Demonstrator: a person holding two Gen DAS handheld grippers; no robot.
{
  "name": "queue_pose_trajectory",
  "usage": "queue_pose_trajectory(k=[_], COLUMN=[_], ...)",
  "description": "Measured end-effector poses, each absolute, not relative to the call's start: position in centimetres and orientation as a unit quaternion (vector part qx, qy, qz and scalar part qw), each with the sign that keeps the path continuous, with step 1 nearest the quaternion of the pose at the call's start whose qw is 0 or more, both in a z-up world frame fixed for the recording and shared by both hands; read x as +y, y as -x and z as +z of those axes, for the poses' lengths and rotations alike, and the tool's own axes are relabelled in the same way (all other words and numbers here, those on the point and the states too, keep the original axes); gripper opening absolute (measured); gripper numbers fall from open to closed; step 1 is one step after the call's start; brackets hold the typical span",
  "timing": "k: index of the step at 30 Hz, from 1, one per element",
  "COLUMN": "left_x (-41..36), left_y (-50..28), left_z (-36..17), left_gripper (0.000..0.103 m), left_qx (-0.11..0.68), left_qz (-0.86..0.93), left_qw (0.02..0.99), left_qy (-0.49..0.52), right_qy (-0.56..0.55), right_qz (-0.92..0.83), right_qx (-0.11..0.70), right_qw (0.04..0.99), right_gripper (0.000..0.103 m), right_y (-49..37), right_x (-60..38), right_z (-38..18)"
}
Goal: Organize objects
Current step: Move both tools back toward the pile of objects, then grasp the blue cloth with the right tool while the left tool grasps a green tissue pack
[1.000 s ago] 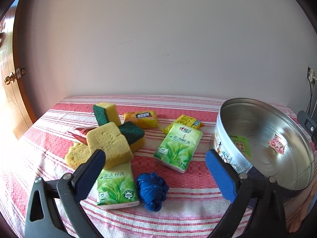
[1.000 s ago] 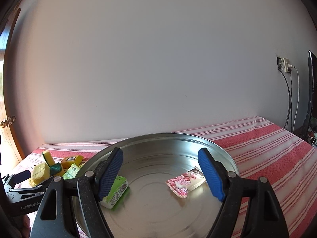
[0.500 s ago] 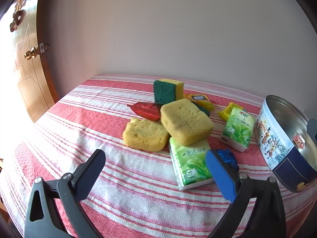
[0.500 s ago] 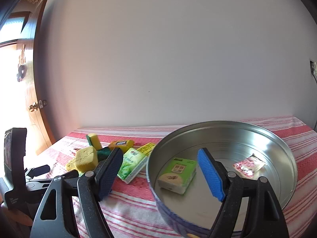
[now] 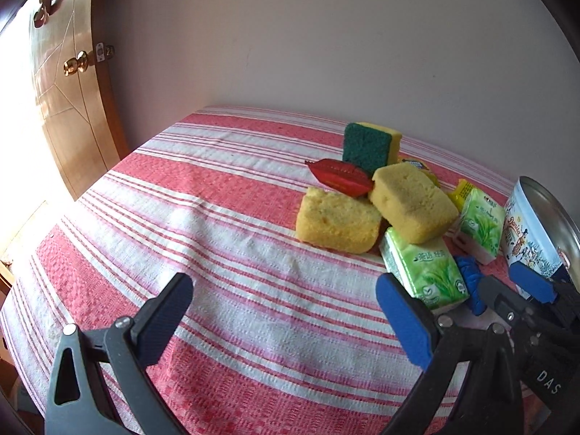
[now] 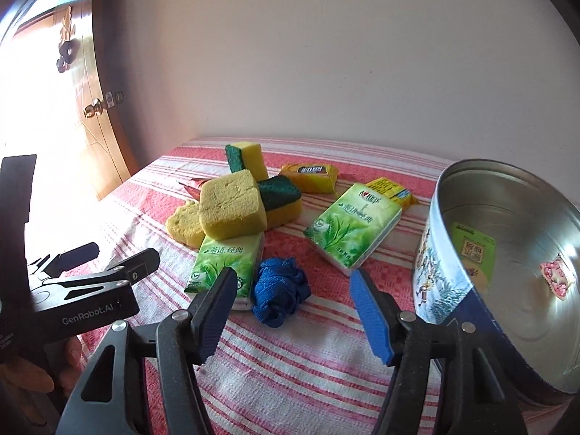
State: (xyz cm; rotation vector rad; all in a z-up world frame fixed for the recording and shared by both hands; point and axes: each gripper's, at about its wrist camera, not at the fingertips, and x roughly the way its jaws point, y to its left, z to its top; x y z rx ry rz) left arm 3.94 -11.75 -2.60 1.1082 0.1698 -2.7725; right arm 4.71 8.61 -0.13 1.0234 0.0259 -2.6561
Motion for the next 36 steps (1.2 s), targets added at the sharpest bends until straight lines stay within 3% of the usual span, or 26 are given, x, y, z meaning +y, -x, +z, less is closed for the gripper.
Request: queue_pose_trajectory(k=[12,14,16,30,36], left_x=[-12.0,-11.7,-11.3,-5.7,-3.3], left_y=[-3.3,-3.2,-3.2,-0.9,2.1], left_z=[-3.0,-2.9,-2.6,-2.5,-4.2], left_gripper=[0.102,0.102,0.102,0.102,0.099], left_qx=[0.078,0.076,0.071,0.067,0.066], left_qz=[-0.916,-0.916,-0.916,-0.911,-0.895], left_qw=[0.067,0.066,0.067,0.012,0.031], left_qy=[-0.389,-0.389,-0.389,-0.406,-0.44], right_qy=[-0.4,-0.405,-0.4,-0.269,-0.259], right_qz=[-0.898,-0.893,-0.895,-0.947,-0.952], right_qx=[-0.021,-0.022,-0.007,-0.002,-0.011], right_qw=[0.18,0.195,0.196,0.175,0.165], right_gripper=[0.06,0.04,0.034,0.032,0.032], right_y=[-2.4,-2.6,-3.3,-7.0,-7.0], right_x=[9.1,9.4,9.4,11.9,12.8], right_z=[-1.4,-1.2,-1.1,3.7,4.2])
